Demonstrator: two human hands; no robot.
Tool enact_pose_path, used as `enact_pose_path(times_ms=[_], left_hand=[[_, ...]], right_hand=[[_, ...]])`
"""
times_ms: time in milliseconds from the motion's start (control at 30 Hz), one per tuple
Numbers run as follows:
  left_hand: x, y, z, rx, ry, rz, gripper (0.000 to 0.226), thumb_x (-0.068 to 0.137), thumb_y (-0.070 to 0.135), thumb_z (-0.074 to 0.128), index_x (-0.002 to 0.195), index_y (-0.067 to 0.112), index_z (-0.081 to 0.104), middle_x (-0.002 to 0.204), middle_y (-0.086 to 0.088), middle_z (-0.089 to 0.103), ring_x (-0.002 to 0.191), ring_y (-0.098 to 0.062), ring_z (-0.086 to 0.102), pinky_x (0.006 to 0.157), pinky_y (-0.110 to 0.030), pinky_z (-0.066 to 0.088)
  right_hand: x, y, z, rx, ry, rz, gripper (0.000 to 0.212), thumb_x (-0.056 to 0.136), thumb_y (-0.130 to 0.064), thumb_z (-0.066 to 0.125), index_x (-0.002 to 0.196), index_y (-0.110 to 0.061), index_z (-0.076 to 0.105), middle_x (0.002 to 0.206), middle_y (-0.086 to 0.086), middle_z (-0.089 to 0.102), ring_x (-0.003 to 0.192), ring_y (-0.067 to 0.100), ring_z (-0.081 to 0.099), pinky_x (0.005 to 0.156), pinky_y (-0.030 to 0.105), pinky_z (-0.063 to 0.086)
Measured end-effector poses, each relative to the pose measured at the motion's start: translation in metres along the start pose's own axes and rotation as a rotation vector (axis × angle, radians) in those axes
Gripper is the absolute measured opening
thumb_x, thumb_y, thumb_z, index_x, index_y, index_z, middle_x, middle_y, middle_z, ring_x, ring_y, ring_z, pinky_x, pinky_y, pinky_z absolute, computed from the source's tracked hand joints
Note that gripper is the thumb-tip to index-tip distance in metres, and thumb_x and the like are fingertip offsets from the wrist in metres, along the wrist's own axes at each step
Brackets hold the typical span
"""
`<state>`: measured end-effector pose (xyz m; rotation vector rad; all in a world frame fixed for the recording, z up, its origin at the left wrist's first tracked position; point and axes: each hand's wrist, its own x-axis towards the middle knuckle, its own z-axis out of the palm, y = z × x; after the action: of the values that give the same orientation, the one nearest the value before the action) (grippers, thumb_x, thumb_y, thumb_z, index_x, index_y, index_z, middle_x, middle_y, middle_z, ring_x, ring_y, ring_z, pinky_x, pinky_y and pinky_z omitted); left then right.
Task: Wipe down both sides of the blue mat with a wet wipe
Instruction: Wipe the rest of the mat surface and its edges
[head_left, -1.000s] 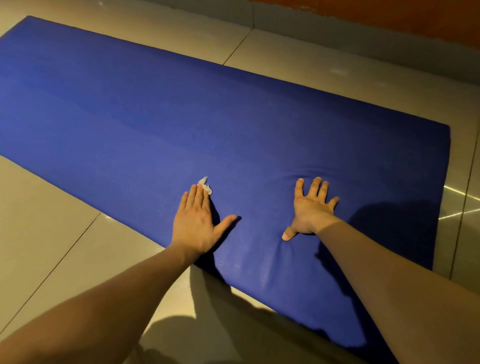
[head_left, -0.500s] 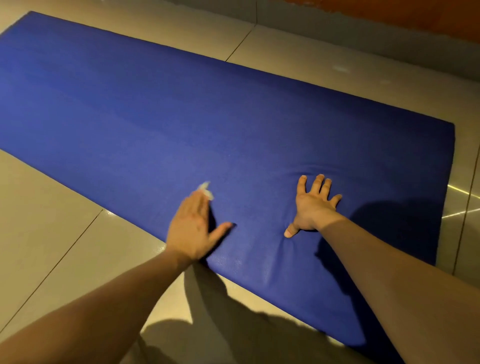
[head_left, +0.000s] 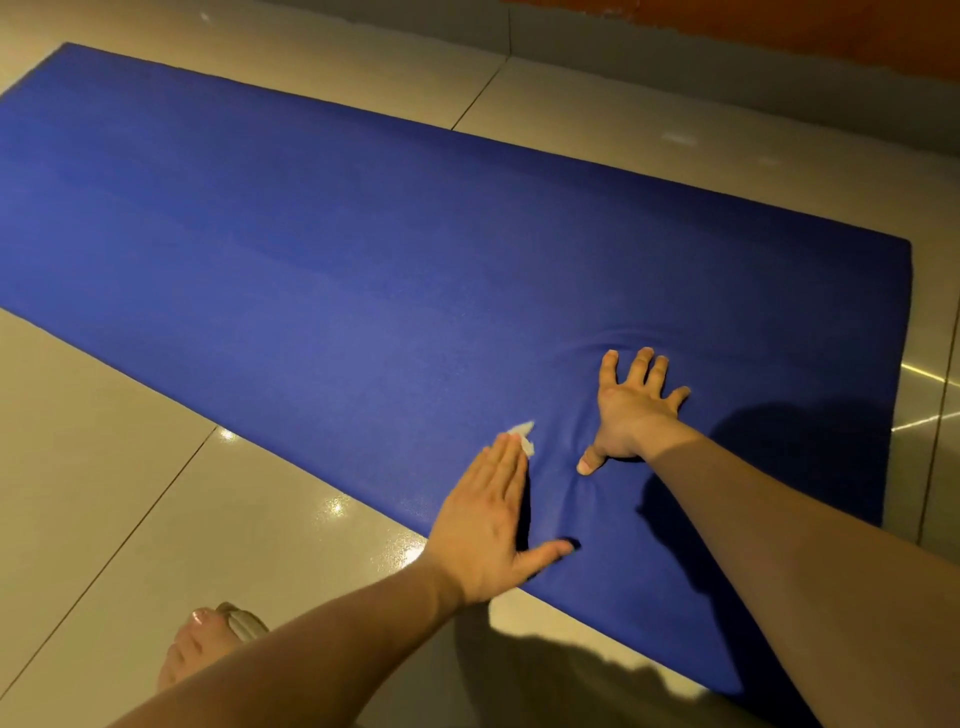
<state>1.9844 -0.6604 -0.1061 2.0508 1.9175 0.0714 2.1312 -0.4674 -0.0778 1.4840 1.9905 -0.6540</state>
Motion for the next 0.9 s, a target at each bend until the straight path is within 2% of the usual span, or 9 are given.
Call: enact_pose_path(times_ms=[100,167,233,333,433,567,700,833,900], left_hand=[[0.001,-0.031,-0.007,0.139,-0.033,0.171,0.1,0.094,0.08,0.032,0.159,0.006,0.021,0.167,-0.009,0.015,0.156,-0.022,0.01,0.126,-0.042,0.017],[0.003,-0.062,-0.018,0.23,0.017,0.207,0.096,0.095,0.077,0.035,0.156,0.003,0.029,0.164,-0.012,0.022,0.153,-0.026,0.022,0.127,-0.039,0.012],[0.002,-0.089,-0.029,0.228,0.072,0.064,0.097,0.095,0.076,0.035,0.156,0.002,0.028,0.166,-0.011,0.018,0.152,-0.026,0.023,0.126,-0.033,0.006],[-0.002,-0.107,-0.038,0.265,0.028,-0.265,0.1,0.093,0.082,0.017,0.161,0.009,0.017,0.169,-0.006,0.012,0.155,-0.024,0.013,0.126,-0.035,0.002],[0.001,-0.086,-0.042,0.186,0.069,-0.368,0.101,0.091,0.085,0.019,0.158,0.01,0.028,0.163,-0.006,0.03,0.151,-0.024,0.025,0.127,-0.04,0.014],[-0.01,-0.026,-0.019,0.026,0.147,-0.228,0.105,0.089,0.083,0.037,0.156,0.002,0.03,0.165,-0.009,0.026,0.153,-0.024,0.022,0.124,-0.041,0.019],[-0.027,0.011,0.003,-0.006,0.037,-0.007,0.103,0.091,0.081,0.037,0.156,0.002,0.029,0.165,-0.01,0.024,0.155,-0.023,0.016,0.126,-0.042,0.018],[-0.025,-0.035,-0.009,0.17,0.035,0.215,0.092,0.094,0.073,0.044,0.152,0.002,0.04,0.161,-0.013,0.034,0.149,-0.028,0.032,0.126,-0.039,0.016],[-0.022,-0.075,-0.025,0.126,0.098,0.067,0.091,0.093,0.072,0.048,0.151,0.003,0.041,0.162,-0.01,0.033,0.146,-0.028,0.037,0.124,-0.037,0.02]], right_hand=[[-0.001,0.003,0.001,0.001,0.005,-0.002,0.164,0.053,-0.057,0.094,0.153,-0.013,-0.029,0.157,0.03,-0.03,0.146,0.051,-0.024,0.114,0.075,0.006],[-0.001,0.002,0.001,-0.001,0.002,-0.005,0.164,0.053,-0.057,0.094,0.153,-0.013,-0.03,0.157,0.03,-0.03,0.146,0.051,-0.024,0.114,0.075,0.006],[-0.001,0.001,0.001,-0.002,0.0,-0.004,0.164,0.054,-0.057,0.094,0.153,-0.013,-0.03,0.157,0.03,-0.03,0.146,0.051,-0.024,0.114,0.075,0.006],[-0.001,0.002,0.001,0.001,0.007,-0.003,0.164,0.054,-0.057,0.094,0.153,-0.014,-0.03,0.157,0.03,-0.03,0.146,0.051,-0.025,0.114,0.074,0.005],[0.0,0.001,0.001,0.0,0.005,-0.002,0.165,0.053,-0.056,0.094,0.153,-0.013,-0.03,0.157,0.03,-0.03,0.146,0.051,-0.025,0.114,0.075,0.006],[0.002,-0.002,0.0,-0.015,0.004,0.013,0.165,0.053,-0.056,0.094,0.153,-0.012,-0.029,0.156,0.032,-0.029,0.145,0.053,-0.023,0.113,0.076,0.007],[0.003,-0.001,0.0,-0.024,0.003,0.015,0.166,0.052,-0.057,0.094,0.153,-0.012,-0.03,0.157,0.031,-0.03,0.145,0.052,-0.023,0.113,0.076,0.007],[0.003,0.002,0.003,-0.032,0.032,0.014,0.166,0.051,-0.059,0.094,0.154,-0.014,-0.028,0.158,0.03,-0.028,0.146,0.051,-0.023,0.114,0.074,0.008],[0.002,0.001,0.004,-0.041,0.046,0.02,0.166,0.05,-0.061,0.093,0.154,-0.014,-0.027,0.159,0.029,-0.027,0.147,0.05,-0.022,0.114,0.073,0.011]])
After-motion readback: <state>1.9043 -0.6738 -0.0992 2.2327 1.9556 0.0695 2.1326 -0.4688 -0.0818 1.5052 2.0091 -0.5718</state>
